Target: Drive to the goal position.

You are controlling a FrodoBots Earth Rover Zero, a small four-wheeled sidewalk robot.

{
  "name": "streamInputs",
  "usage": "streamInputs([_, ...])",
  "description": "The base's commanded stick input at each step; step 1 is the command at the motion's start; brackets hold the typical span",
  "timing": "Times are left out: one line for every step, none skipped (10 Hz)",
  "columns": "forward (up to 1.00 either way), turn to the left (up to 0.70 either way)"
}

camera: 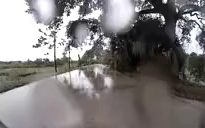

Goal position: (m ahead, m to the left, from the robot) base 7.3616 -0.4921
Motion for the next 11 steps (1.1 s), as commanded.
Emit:
streamInputs([0.85,0.0])
streamInputs([0.85,0.15])
streamInputs([0.85,0.28])
streamInputs([0.85,0.0])
streamInputs([0.85,0.0])
streamInputs([0.85,0.0])
streamInputs([0.85,0.0])
streamInputs([0.85,0.0])
streamInputs([0.85,0.0])
streamInputs([0.85,0.0])
streamInputs([0.85,0.0])
